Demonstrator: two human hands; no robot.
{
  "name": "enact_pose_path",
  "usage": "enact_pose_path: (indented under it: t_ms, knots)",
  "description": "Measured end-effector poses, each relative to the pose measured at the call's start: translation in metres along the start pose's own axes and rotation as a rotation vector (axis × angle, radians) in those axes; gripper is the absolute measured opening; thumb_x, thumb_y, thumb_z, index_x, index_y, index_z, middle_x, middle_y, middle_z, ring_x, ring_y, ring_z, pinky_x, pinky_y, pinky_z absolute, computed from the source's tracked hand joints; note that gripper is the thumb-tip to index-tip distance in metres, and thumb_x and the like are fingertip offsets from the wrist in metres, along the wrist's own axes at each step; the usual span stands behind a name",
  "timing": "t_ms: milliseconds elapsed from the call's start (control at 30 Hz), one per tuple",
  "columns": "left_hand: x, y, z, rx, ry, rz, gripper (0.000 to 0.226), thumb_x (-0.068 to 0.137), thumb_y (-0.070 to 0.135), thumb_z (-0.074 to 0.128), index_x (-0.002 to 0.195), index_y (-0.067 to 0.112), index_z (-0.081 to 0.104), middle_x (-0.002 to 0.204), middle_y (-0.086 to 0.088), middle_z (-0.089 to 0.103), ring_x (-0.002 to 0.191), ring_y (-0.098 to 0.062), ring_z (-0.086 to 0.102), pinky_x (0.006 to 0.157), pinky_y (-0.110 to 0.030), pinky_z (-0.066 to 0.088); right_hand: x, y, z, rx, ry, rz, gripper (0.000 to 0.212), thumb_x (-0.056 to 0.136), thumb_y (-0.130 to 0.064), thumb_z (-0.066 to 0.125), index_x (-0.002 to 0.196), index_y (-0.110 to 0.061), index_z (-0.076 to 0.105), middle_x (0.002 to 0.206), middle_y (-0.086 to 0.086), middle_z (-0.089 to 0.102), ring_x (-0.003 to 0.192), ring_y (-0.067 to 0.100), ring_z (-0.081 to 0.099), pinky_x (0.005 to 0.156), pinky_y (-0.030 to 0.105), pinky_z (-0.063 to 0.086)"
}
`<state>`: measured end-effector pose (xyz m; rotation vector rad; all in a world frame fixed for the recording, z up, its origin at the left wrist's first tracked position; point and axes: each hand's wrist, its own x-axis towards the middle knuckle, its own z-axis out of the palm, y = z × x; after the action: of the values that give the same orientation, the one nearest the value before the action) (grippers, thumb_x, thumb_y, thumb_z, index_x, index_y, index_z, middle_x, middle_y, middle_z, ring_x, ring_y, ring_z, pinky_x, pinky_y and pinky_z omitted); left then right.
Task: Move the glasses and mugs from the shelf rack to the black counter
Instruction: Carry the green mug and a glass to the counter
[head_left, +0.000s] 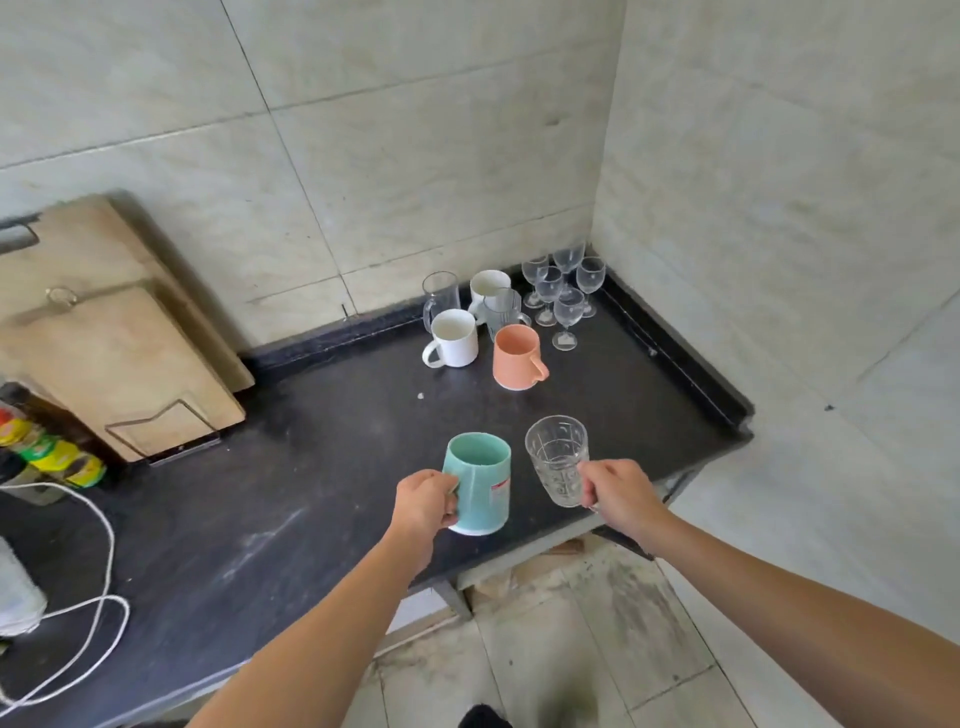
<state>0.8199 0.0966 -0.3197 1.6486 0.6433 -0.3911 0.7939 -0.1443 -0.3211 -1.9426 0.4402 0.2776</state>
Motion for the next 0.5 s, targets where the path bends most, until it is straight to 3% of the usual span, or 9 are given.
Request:
enact_pose_path:
  t_ms: [200,500]
  knots:
    - [0.077,0.027,0.01,-0.009,0.025,-0.053,0.018,0.085,0.002,0.049,0.068,0.006,0.053,0.061,-0.009,0.045,0.062,-0.022,0.046,0.062,-0.031,0.05,0.087,-0.017,0.012,-0.007,-0.046,0.035,0.045,0.089,-0.024,0.051,0.045,-0.016,0.053,0.056,0.006,0.061,0.053,0.016,0.051,0.064,0.033,0.041]
    - [0.186,0.061,0.023,-0.02,0.045,-0.097,0.017,0.083,0.001,0.054,0.067,0.006,0.052,0.063,-0.01,0.046,0.067,-0.025,0.046,0.072,-0.04,0.048,0.195,-0.037,0.04,-0.035,-0.1,0.149,0.044,0.091,-0.027,0.051,0.049,-0.017,0.056,0.063,0.006,0.065,0.062,0.019,0.054,0.068,0.036,0.044]
